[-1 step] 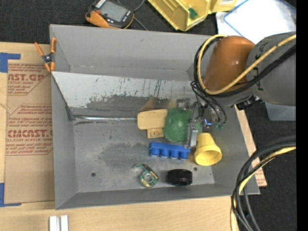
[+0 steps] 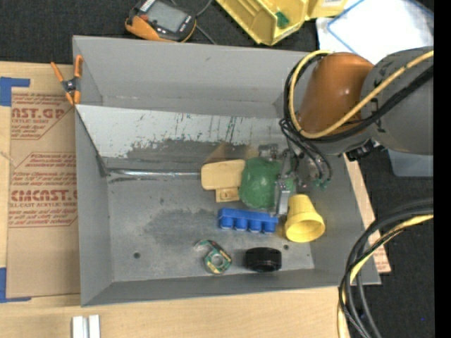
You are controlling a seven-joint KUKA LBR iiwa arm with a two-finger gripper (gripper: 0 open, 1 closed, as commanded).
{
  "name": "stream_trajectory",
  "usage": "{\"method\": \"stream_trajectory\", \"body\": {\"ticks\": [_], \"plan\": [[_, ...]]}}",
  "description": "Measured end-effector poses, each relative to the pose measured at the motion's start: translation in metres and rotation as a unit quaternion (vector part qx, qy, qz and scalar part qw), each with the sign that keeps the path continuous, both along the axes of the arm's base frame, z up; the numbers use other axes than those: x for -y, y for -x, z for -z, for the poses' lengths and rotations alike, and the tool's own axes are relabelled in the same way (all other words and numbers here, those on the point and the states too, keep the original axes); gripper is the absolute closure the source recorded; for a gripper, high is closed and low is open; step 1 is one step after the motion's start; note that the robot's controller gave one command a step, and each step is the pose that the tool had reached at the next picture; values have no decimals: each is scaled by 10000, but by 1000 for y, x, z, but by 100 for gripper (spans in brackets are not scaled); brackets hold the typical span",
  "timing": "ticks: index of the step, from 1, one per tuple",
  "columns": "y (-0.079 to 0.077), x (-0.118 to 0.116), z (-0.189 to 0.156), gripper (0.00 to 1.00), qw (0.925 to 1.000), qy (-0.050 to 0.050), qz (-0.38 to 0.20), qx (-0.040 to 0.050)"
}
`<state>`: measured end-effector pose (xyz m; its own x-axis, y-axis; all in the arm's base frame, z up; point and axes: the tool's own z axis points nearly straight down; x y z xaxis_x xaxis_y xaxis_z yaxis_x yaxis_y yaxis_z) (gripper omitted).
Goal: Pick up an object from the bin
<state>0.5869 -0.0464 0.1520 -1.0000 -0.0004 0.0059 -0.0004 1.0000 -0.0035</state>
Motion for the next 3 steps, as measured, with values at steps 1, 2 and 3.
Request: {"method": "stream_trajectory", "body": {"ticks": [1, 2, 3], "plan": [[6, -6, 14, 100, 9940, -7, -1097, 5], [6, -6, 14, 100, 9940, -8, -1097, 6], [7, -6, 14, 100, 9946, -10, -1041, 10]]}}
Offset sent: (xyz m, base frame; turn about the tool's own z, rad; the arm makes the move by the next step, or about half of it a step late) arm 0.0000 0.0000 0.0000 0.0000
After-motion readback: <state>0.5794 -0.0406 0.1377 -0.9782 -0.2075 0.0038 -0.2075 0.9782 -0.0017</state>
